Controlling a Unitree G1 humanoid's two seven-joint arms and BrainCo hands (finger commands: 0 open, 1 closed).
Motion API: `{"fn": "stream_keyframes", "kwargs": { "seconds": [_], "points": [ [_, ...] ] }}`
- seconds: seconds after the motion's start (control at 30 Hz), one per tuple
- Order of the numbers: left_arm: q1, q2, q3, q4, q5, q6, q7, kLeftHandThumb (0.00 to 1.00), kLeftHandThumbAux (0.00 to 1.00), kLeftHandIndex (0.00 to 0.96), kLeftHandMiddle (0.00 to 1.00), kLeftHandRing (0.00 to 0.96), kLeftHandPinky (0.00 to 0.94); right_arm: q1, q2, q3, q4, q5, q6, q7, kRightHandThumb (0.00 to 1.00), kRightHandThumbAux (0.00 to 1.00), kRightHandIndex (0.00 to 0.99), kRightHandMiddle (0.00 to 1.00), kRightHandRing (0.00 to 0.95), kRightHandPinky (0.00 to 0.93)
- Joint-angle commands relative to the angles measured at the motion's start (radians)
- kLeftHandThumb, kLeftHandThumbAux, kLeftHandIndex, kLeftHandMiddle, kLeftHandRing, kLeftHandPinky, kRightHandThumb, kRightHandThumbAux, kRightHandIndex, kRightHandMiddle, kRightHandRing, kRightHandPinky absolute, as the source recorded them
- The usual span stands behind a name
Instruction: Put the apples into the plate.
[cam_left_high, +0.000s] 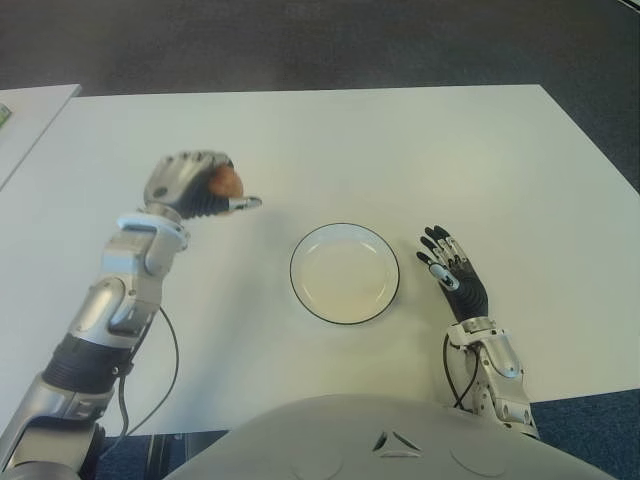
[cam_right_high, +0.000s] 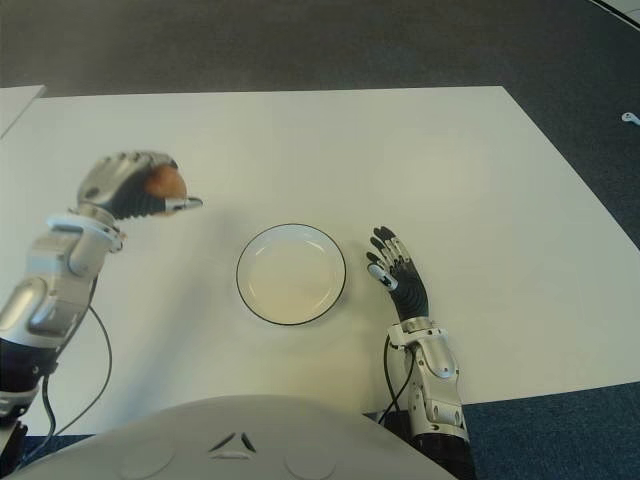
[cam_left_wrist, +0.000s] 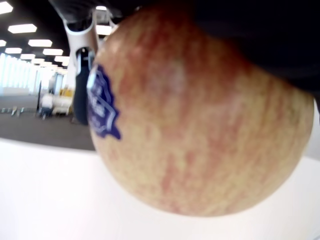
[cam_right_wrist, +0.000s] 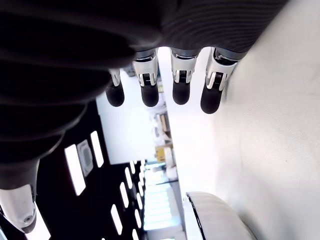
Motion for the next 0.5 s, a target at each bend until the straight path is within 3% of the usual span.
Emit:
{"fn": "stream_keyframes", "kwargs": {
  "seconds": [0.03, 0.5],
  "points": [
    [-0.004, -0.003, 0.009, -0.039, 0.004, -0.027, -0.03, 0.856, 0.666, 0.407, 0.53, 0.845, 0.782, 0.034, 0.009, 0.011, 0.082, -0.024, 0.058, -0.014, 0.151, 0.585, 0.0, 0.0, 0.0, 0.0],
    [-0.007, 0.0, 0.02, -0.068, 0.049, -0.05, -0.097, 0.858, 0.665, 0.408, 0.532, 0.848, 0.787, 0.026, 0.011, 0.02, 0.103, -0.037, 0.04, -0.023, 0.133, 0.583, 0.0, 0.0, 0.0, 0.0]
  ]
}}
